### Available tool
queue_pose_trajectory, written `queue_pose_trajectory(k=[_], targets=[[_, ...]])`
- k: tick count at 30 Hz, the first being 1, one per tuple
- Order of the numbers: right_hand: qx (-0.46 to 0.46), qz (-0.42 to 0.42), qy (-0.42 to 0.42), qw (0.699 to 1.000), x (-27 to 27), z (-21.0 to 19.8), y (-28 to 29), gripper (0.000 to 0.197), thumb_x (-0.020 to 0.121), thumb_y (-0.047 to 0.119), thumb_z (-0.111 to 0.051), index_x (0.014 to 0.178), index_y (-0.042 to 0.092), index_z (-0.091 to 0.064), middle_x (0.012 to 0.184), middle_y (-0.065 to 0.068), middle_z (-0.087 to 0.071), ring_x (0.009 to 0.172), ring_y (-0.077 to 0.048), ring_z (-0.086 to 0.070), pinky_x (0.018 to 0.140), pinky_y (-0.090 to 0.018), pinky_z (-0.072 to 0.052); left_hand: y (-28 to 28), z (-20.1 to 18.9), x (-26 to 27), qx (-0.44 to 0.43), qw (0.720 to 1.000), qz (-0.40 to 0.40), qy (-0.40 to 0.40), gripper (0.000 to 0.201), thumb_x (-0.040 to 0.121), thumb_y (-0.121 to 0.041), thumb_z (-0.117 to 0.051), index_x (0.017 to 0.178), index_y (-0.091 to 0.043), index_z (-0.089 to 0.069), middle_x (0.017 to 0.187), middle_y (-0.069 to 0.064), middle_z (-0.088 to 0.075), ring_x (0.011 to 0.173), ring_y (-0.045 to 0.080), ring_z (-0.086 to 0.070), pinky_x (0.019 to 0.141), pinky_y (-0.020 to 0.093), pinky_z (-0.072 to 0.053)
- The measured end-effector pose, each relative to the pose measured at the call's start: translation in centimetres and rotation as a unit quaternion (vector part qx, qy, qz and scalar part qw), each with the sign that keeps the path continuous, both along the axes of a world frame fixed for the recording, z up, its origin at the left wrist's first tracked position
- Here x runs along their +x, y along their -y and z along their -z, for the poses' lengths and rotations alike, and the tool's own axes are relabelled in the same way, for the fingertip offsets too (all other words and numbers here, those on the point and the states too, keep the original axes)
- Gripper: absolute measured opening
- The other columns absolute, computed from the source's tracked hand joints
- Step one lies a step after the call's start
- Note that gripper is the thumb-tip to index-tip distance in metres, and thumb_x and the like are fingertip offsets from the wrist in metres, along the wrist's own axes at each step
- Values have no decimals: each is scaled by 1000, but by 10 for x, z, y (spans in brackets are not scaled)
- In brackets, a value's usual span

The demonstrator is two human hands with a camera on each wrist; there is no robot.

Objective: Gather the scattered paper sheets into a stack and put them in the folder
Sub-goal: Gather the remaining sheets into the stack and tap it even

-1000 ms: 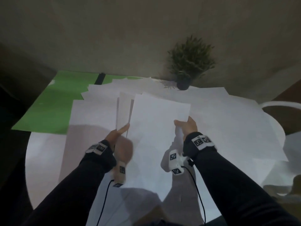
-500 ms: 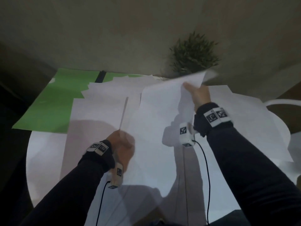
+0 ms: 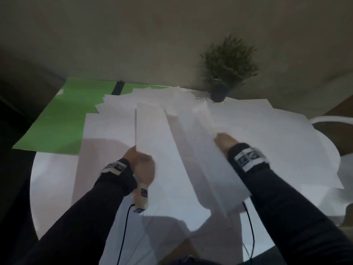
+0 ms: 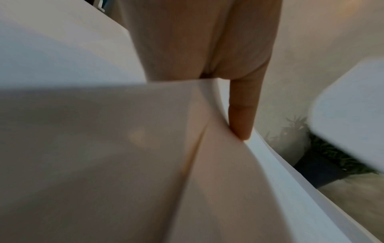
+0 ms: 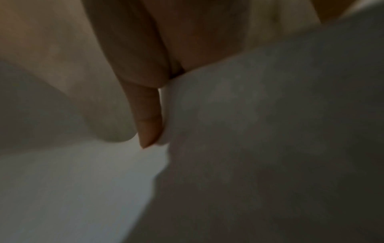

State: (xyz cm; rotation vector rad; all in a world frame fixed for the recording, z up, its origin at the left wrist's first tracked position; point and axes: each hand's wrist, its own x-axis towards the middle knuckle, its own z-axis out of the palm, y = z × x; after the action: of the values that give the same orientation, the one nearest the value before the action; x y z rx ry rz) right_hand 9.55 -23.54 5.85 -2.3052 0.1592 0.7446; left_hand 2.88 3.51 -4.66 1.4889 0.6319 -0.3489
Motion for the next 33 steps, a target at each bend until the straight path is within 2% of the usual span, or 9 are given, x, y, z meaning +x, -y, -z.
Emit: queue_pose_trajectory(k=[3,6,8,11,14,19,23,28,33], targets=[[-78,-7,-28,997,-16,39,1,37,86,21,-63,115,-2,-59,115,-14,-61,114,-28,-57,84,-26,-44,1,0,1,-41,997,-60,-24,11,90,-14,-58,87,-4,-58,80,16,-59,78,34,-55,76,39,-47],[-94,12,-1,996,-22,55,-9,27,84,22,-62,106,5,-61,102,-11,-61,107,-30,-59,79,-26,-45,-5,6,6,-125,987,-90,-51,69,81,-70,-47,107,-8,-63,100,19,-68,94,36,-63,89,45,-47],[-69,28,28,997,-24,59,-16,28,84,17,-62,108,4,-57,100,-8,-58,102,-28,-57,79,-26,-44,-5,2,7,-150,985,-68,-40,87,64,-81,-54,119,-14,-60,112,16,-68,105,35,-63,88,44,-48],[-33,-3,20,999,-23,64,-20,27,83,17,-64,105,8,-54,96,-2,-52,92,-21,-50,75,-23,-37,-2,-1,5,-84,996,-16,-21,78,48,-39,-86,111,-1,-61,95,16,-66,92,36,-61,76,39,-50],[20,73,44,996,-20,73,-17,38,75,22,-71,108,13,-53,101,-2,-55,93,-20,-51,77,-26,-42,1,-7,5,-2,999,-11,36,46,54,7,-74,97,-2,-60,91,18,-62,92,35,-57,79,41,-49],[205,211,63,954,-11,61,4,89,73,27,-80,144,17,-27,141,-5,-39,129,-23,-42,108,-44,-38,3,-46,13,-12,990,-18,137,45,70,16,-64,111,-1,-57,87,10,-67,87,32,-60,79,39,-48],[312,151,62,936,0,21,1,36,81,13,-72,115,9,-60,107,-5,-68,102,-25,-63,85,-32,-51,8,-89,31,15,980,-31,198,40,79,12,-60,112,-9,-57,91,0,-70,96,31,-62,88,44,-50],[349,164,243,890,14,-42,-21,28,87,8,-63,115,4,-61,98,-2,-65,84,-14,-61,73,-21,-51,19,-149,46,11,951,-66,302,31,87,-15,-63,117,-14,-56,117,3,-64,106,21,-62,98,41,-48],[410,167,335,832,6,-62,-37,17,91,9,-59,106,17,-57,94,7,-64,86,-6,-62,73,-12,-51,33,-180,49,-3,913,-142,382,19,93,-13,-57,110,-18,-52,104,-10,-61,88,-7,-61,79,11,-49]])
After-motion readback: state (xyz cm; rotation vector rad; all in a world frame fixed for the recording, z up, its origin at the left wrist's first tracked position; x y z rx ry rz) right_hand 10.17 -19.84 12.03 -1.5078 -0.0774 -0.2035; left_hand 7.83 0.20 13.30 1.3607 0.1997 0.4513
